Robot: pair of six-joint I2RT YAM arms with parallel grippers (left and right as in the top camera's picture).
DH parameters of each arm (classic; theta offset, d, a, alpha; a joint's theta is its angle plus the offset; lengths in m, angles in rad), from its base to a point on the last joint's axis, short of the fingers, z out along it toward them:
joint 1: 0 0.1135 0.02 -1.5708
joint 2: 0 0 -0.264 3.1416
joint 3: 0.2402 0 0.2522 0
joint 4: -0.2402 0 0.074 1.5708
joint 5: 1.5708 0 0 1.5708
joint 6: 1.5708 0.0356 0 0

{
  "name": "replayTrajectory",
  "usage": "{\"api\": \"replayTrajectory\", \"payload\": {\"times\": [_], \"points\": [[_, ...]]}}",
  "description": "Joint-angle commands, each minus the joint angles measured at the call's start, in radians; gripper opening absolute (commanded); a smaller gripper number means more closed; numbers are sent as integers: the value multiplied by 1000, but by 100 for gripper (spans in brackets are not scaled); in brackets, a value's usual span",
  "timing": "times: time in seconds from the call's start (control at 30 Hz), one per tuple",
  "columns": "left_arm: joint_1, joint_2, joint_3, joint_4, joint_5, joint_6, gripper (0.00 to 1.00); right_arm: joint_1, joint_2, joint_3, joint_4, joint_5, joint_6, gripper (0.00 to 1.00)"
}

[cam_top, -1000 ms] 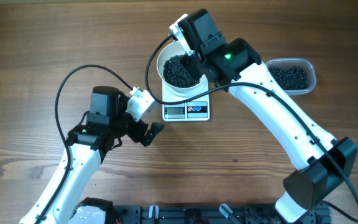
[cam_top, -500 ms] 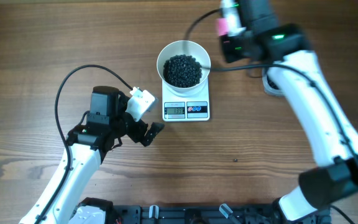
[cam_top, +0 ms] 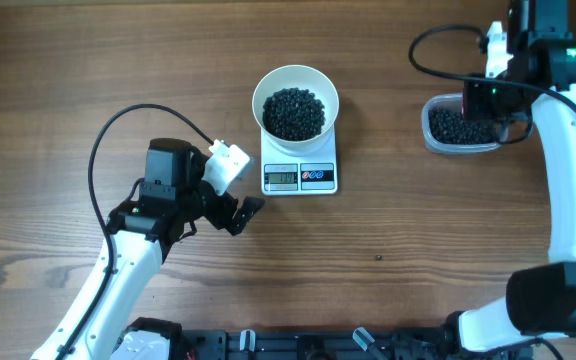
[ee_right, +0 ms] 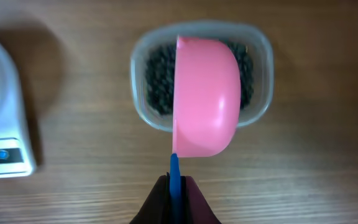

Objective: Scoop item into bowl and weigh 150g on scale
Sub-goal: 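Return the empty pink scoop to the bean tub with the right gripper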

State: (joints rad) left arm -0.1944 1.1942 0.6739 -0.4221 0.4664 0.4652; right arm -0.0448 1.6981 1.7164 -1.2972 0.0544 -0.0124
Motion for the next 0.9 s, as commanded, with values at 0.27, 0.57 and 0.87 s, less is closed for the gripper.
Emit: {"api": "replayTrajectory", "payload": {"times": [0.27,0.57,0.87], "points": [[2,1,-6,0,15,-6,100,-13,196,-42,38,205,-13,4],[2,1,-6,0,15,-6,100,-13,320,-43,64,275,-14,4],[2,1,-6,0,15,-6,100,-13,324,-43,76,-6,-149,4]]}}
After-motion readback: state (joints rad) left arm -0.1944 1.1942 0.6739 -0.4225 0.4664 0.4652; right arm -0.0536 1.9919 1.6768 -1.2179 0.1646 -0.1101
